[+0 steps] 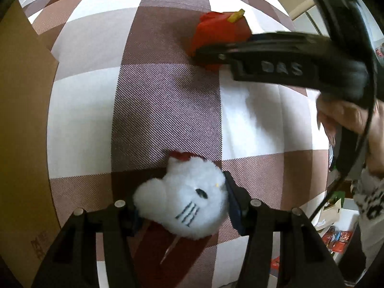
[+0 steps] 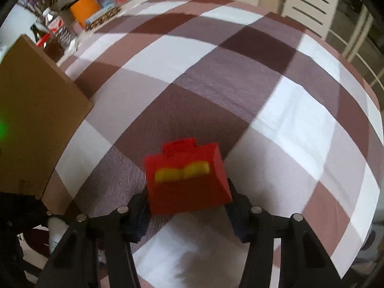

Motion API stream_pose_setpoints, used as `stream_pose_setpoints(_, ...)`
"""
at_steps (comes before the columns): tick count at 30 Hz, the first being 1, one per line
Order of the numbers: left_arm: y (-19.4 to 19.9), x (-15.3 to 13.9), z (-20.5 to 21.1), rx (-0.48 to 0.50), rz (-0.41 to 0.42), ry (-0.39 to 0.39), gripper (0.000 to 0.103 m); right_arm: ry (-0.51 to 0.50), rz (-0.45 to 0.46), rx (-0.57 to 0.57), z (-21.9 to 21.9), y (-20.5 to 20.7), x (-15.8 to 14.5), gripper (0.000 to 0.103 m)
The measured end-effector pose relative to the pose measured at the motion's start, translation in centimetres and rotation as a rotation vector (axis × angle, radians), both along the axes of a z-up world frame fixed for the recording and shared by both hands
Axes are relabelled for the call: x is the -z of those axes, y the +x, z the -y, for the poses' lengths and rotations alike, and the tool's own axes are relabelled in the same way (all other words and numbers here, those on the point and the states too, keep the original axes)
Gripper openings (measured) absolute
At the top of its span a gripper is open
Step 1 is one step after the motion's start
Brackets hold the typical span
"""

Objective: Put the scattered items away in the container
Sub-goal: 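Carry the plush with the left tool while the right tool carries the Happy Meal box over the box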

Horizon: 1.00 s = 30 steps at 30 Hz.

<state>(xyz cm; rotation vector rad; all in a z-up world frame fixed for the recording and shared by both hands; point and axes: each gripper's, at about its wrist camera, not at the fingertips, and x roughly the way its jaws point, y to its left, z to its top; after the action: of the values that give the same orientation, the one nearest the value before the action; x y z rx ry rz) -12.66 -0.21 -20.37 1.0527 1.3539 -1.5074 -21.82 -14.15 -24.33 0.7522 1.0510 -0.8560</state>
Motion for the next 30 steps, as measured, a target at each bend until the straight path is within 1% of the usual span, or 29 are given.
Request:
stream_pose_setpoints(3,0.0,-0.1,-0.2,0.012,0.008,-0.007,0.055,-0.024,0.055,0.049,-0.8,-1.1,-0.7,0.051)
stream_pose_setpoints(7,0.2,-0.5,-0.4,0.021,0.013,-0.016,0.055,-0.043,0.102,0.077,-1.3,-2.0,-1.9,0.052)
stream_pose_setpoints(10,0.5,-0.6,-0.6,0.019,0.012,-0.019,0.055,-0.040,0.090,0.078,-1.4,-2.1,-2.2,0.051)
stream_pose_setpoints(14,1.0,-1.3,-0.7,0.017,0.011,-0.038,0.055,-0.034,0.097,0.098,-1.9,-2.6,-3.3,0.051)
stream_pose_setpoints(16,-1.4,-1.0,-0.3,0.019,0.012,-0.048,0.055,-0.028,0.094,0.113,-2.4,-2.8,-3.9,0.051)
stream_pose_setpoints(18,-0.7,-1.4,0.8,0.019,0.012,-0.052,0.055,-0.017,0.106,0.134,-3.4,-3.3,-4.7,0.051)
stream_pose_setpoints(19,-1.1,-1.4,1.9,0.021,0.011,-0.052,0.054,-0.016,0.112,0.143,-4.0,-3.6,-5.2,0.051)
stream_pose_setpoints(20,-3.2,-1.5,3.4,0.027,0.014,-0.051,0.051,-0.014,0.109,0.152,-4.6,-3.8,-5.6,0.051)
stream_pose_setpoints(21,-4.2,-1.7,3.6,0.036,0.019,-0.049,0.051,-0.013,0.102,0.160,-5.2,-4.0,-6.0,0.052)
stream_pose_setpoints(23,-2.9,-0.9,2.3,0.062,0.029,-0.029,0.052,-0.005,0.093,0.182,-6.4,-4.5,-6.5,0.052)
stream_pose_setpoints(25,-3.3,0.2,2.4,0.085,0.023,0.001,0.052,0.013,0.088,0.216,-7.7,-5.2,-6.8,0.052)
stream_pose_setpoints(28,-4.5,0.3,2.0,0.131,0.056,-0.016,0.052,0.028,0.051,0.254,-9.1,-5.9,-6.8,0.051)
stream_pose_setpoints(29,-4.8,0.3,2.0,0.141,0.063,-0.018,0.049,0.032,0.039,0.267,-9.5,-6.1,-6.7,0.051)
stream_pose_setpoints(30,-5.0,0.3,2.0,0.147,0.062,-0.017,0.044,0.039,0.040,0.281,-9.9,-6.3,-6.6,0.051)
